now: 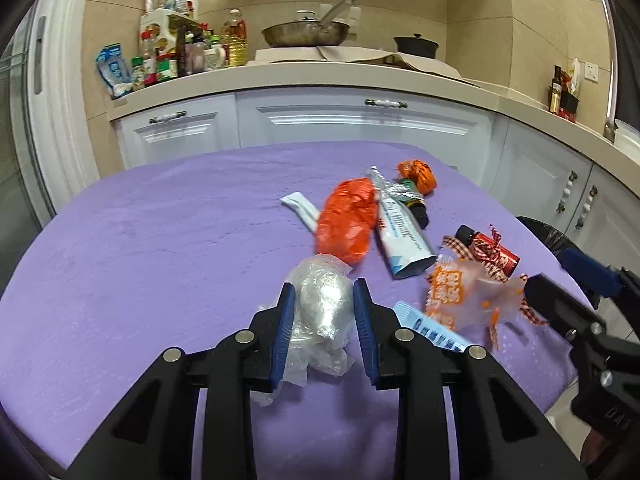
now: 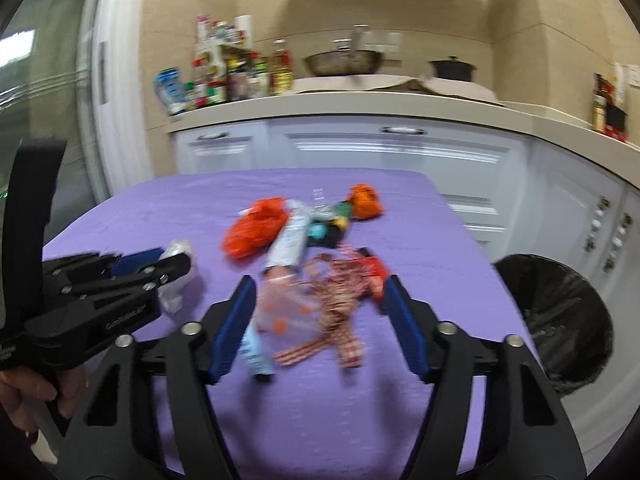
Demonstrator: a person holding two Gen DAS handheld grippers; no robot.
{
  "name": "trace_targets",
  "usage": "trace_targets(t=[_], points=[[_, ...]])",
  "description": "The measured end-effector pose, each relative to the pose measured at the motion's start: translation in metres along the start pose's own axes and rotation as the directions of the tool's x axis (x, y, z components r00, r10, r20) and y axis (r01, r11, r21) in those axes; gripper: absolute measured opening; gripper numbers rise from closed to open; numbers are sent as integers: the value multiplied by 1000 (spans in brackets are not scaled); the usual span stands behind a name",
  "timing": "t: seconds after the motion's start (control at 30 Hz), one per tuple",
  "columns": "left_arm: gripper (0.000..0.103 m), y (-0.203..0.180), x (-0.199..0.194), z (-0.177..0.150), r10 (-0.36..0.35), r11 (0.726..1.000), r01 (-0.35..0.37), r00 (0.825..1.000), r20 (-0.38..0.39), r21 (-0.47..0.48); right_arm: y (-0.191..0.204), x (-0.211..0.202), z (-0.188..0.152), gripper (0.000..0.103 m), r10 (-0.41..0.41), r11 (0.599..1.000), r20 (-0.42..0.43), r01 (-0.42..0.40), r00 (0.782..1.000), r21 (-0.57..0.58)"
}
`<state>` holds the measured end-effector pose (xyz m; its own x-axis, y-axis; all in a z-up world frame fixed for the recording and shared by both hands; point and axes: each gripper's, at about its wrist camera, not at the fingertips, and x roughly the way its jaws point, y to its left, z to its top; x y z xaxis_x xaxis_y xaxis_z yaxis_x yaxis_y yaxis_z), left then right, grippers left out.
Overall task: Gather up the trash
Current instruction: 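Grasp the clear plastic bag with the left tool while the right tool grasps the blue toothpaste tube, then carry both items over the black bin and open both tools to drop them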
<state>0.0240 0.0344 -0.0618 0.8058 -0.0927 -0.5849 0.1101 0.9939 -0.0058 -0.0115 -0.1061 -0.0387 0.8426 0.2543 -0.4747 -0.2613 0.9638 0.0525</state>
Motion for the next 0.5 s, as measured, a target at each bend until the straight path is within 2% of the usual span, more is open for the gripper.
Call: trace_targets(t=[0.1,0.23,0.3,0.43,0.5], points=[[31,10,-7,-5,25,1000,-25,1000,1,-6,17,3,-6,46,60,997,-28,-61,998,-48],[31,24,-11,-11,53,998,-53,999,-10,-28,35,13,-16,31,89,990,-79,-97,993,-105],[31,28,-13,-13,61,997,-61,998,-12,-38,38,17,-19,27,88,988,-98,-99,991,-118],[31,34,-17,-17,70,996,-70,998,-7,-55,46,24,-28,12,65,984,-132,-86,989,-159],[31,36,-19,-17,70,996,-70,998,-4,-60,46,23,-28,10,57,982,-129,-79,990,-174]])
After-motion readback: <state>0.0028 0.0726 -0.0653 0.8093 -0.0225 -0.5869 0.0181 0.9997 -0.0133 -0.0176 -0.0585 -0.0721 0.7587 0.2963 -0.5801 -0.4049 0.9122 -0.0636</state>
